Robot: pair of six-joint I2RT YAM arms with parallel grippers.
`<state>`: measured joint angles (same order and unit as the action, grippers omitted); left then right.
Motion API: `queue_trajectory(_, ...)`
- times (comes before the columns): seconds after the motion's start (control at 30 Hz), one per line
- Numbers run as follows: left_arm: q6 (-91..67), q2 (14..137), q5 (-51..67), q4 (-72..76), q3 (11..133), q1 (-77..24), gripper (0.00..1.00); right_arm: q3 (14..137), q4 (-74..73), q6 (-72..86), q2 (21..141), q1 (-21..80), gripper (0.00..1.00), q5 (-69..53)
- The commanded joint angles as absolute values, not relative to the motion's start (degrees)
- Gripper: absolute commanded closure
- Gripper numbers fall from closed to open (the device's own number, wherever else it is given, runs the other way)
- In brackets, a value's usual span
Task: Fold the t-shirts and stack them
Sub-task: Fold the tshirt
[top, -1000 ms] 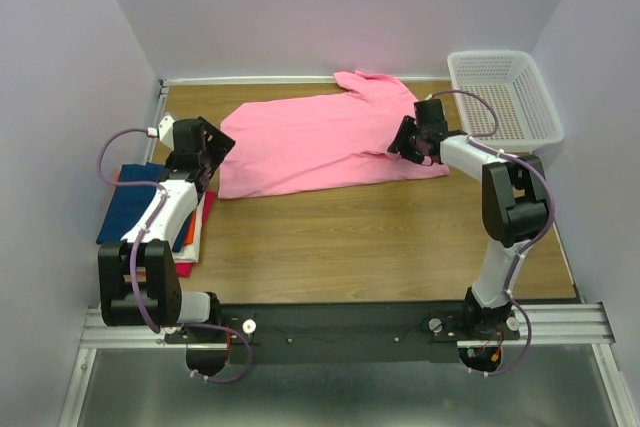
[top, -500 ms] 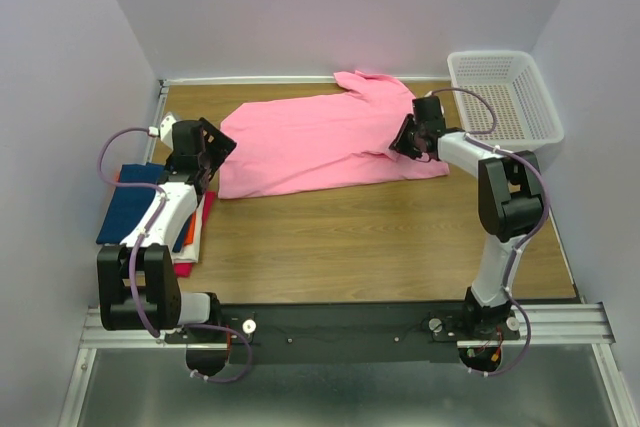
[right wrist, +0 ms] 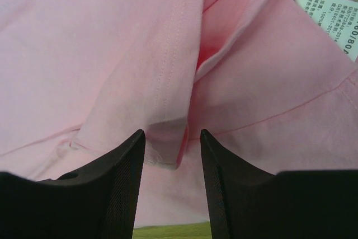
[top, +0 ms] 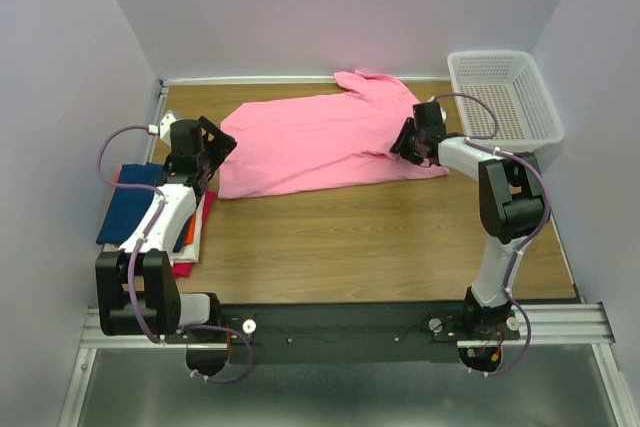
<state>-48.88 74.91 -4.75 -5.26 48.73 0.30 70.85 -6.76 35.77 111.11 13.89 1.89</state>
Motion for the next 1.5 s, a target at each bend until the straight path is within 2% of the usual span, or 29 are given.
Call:
queue_trajectory(0.0, -47.5, 73.4, -3.8, -4.6, 49.0, 0.2, 0.05, 70.8, -3.3, 36.8, 111.5, 14.2, 0.49, 1.3)
queue_trajectory(0.13, -47.5, 73.5, -3.7, -4.5, 49.2, 0.2, 0.05, 72.6, -3.1, 37.4, 112.8, 14.2, 0.52, 0.4)
queue_trajectory(0.37, -46.9, 73.9, -3.7, -4.7, 49.9, 0.2, 0.05, 77.0, -3.0, 37.4, 115.6, 14.2, 0.77, -2.3)
queue_trajectory(0.43, -46.8, 74.2, -3.7, -4.8, 50.2, 0.1, 0.05, 78.0, -3.1, 37.5, 116.5, 14.2, 0.79, -3.0)
queue_trajectory(0.73, -46.3, 75.8, -2.5, -4.8, 51.6, 0.2, 0.06, 86.6, -3.2, 37.6, 122.3, 14.2, 0.79, -5.7)
queue_trajectory(0.9, -45.4, 76.1, -1.2, -5.1, 51.9, 0.2, 0.06, 90.6, -3.3, 36.5, 123.8, 14.2, 0.72, -5.8)
queue_trajectory(1.03, -44.8, 75.4, -0.9, -5.3, 51.5, 0.2, 0.06, 88.3, -4.0, 34.4, 118.3, 14.2, 0.67, -0.9)
queue_trajectory(1.17, -44.8, 74.5, -0.3, -4.7, 49.8, -1.6, 0.06, 81.9, -4.0, 32.6, 112.1, 14.1, 0.57, 2.5)
queue_trajectory(1.47, -39.7, 71.5, 3.6, -6.3, 50.4, -1.7, 0.07, 72.8, -4.2, 31.4, 108.5, 14.8, 0.62, 1.9)
